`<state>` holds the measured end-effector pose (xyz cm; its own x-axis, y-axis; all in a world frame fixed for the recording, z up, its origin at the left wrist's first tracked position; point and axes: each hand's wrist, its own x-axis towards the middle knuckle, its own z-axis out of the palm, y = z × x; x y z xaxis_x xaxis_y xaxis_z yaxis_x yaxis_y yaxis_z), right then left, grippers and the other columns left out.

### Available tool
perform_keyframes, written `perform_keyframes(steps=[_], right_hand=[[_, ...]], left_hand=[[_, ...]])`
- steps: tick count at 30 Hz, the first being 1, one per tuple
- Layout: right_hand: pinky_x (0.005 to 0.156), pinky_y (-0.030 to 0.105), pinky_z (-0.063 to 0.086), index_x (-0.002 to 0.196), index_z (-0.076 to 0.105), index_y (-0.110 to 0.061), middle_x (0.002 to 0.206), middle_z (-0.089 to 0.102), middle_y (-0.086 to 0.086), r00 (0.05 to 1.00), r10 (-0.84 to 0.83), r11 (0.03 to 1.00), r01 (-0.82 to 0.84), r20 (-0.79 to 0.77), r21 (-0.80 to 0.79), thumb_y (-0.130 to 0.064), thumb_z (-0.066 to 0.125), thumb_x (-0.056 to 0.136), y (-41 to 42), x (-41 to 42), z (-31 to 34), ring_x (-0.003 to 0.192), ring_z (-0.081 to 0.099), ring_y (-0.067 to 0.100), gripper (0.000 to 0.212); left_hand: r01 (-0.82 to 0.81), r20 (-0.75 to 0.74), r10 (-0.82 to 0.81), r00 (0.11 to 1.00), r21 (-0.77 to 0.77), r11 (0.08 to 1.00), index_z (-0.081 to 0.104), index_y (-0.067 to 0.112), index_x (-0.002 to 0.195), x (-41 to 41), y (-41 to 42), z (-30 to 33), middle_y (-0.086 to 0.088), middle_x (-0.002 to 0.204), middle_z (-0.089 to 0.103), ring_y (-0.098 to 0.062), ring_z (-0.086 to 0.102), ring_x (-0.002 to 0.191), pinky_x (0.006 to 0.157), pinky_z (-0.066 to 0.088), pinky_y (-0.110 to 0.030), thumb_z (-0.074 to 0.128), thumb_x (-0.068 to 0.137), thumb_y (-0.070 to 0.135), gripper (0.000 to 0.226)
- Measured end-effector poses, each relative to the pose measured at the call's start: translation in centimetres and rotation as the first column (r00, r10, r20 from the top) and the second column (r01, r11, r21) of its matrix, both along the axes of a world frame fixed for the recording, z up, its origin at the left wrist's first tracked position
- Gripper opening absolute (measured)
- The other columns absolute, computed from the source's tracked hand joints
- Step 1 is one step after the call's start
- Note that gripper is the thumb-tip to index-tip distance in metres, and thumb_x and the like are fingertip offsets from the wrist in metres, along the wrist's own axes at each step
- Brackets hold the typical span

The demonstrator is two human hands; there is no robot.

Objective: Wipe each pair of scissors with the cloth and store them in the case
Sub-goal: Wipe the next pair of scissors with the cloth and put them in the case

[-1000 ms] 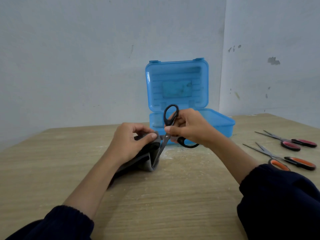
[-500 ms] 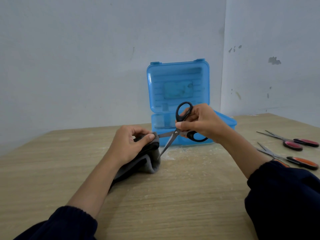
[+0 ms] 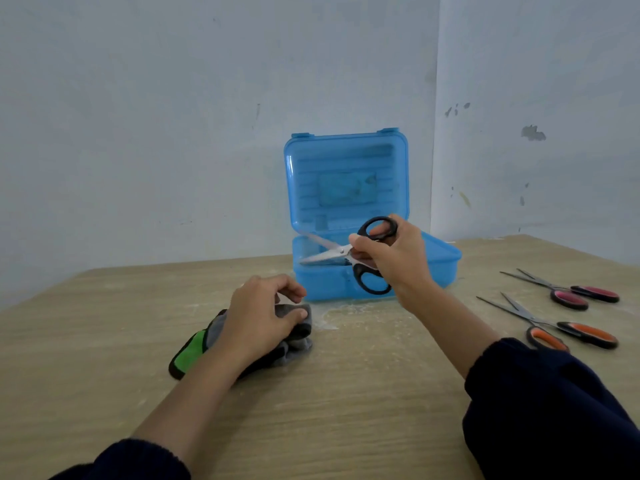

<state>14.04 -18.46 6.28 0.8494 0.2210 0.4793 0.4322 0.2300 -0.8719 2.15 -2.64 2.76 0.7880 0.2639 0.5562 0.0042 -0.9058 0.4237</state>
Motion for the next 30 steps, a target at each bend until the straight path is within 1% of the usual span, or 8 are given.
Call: perform_keyframes(steps=[8,14,17,20,22,24,26,30], right_hand=[[0.059,0.019,0.055,0.082,0.051,-0.01,0.076,0.068,0.013,0.961,0.215,0.964,-0.181,-0.174,0.196,-0.017,0.062,0.088,2.0,-1.6,-0.6,0.066,0.07,0.014,0.014],[0.064,0.023,0.048,0.085,0.061,-0.009,0.085,0.069,0.008,0.964,0.155,0.987,-0.145,-0.216,0.061,-0.026,0.057,0.09,2.2,-1.4,-0.8,0.073,0.06,0.012,0.018],[0.07,0.031,0.04,0.078,0.066,-0.011,0.078,0.06,0.005,0.994,-0.01,0.979,-0.011,-0.106,-0.203,-0.037,0.054,0.089,2.3,-1.4,-1.1,0.073,0.05,0.015,0.031],[0.065,0.022,0.04,0.091,0.073,-0.018,0.078,0.061,-0.006,1.0,-0.025,0.932,0.019,-0.011,-0.362,-0.041,0.05,0.092,2.1,-1.9,-1.2,0.072,0.05,0.003,0.033],[0.061,0.023,0.041,0.093,0.072,-0.009,0.069,0.06,-0.003,0.996,-0.041,0.904,0.069,0.074,-0.423,-0.038,0.05,0.092,2.1,-2.3,-1.3,0.065,0.053,0.009,0.036],[0.068,0.034,0.053,0.095,0.07,-0.006,0.07,0.065,0.01,0.976,-0.079,0.898,0.159,0.204,-0.411,-0.03,0.055,0.091,2.3,-2.6,-1.3,0.067,0.064,0.021,0.028],[0.073,0.039,0.056,0.1,0.064,-0.016,0.074,0.066,0.006,0.94,-0.128,0.925,0.229,0.317,-0.304,-0.021,0.062,0.087,2.4,-3.0,-1.3,0.069,0.068,0.021,0.014],[0.067,0.025,0.055,0.088,0.063,-0.017,0.091,0.053,-0.001,0.848,-0.174,0.904,0.339,0.501,-0.26,-0.018,0.067,0.083,2.7,-3.3,-1.4,0.067,0.064,0.01,0.007]], left_hand=[[0.05,0.16,-0.042,0.986,-0.048,0.998,0.071,0.023,0.092,0.7,-1.7,0.3,0.016,0.082,0.067,-0.006,0.058,0.077,0.07,0.042,-0.019,0.057,0.085,0.04,0.023],[0.026,0.22,0.007,0.975,-0.147,0.989,0.068,0.019,0.084,0.7,-1.5,0.3,0.016,0.075,0.063,0.002,0.053,0.07,0.062,0.036,-0.001,0.062,0.084,0.023,0.007],[0.032,0.245,0.02,0.969,-0.206,0.978,0.067,0.017,0.085,0.7,-1.2,0.4,0.011,0.077,0.064,0.002,0.054,0.07,0.063,0.038,0.0,0.061,0.085,0.022,0.008],[0.048,0.266,0.027,0.963,-0.27,0.962,0.067,0.016,0.088,0.7,-1.1,0.6,0.01,0.079,0.065,0.001,0.056,0.071,0.062,0.039,0.0,0.061,0.085,0.022,0.009],[0.056,0.283,0.033,0.959,-0.301,0.952,0.068,0.014,0.089,0.8,-1.0,0.6,0.006,0.081,0.068,-0.003,0.059,0.073,0.062,0.04,-0.001,0.062,0.085,0.023,0.012],[0.067,0.291,0.034,0.956,-0.332,0.941,0.068,0.014,0.092,0.9,-0.8,0.5,0.004,0.084,0.07,-0.006,0.062,0.077,0.063,0.042,-0.002,0.062,0.085,0.024,0.014],[0.08,0.302,0.039,0.953,-0.373,0.925,0.068,0.015,0.092,1.0,-0.8,0.6,0.004,0.085,0.07,-0.009,0.064,0.08,0.063,0.043,-0.002,0.062,0.085,0.026,0.014],[0.087,0.329,0.065,0.942,-0.427,0.9,0.068,0.018,0.089,1.1,-0.8,0.9,0.003,0.084,0.071,-0.01,0.065,0.081,0.062,0.042,-0.001,0.062,0.085,0.026,0.011]])
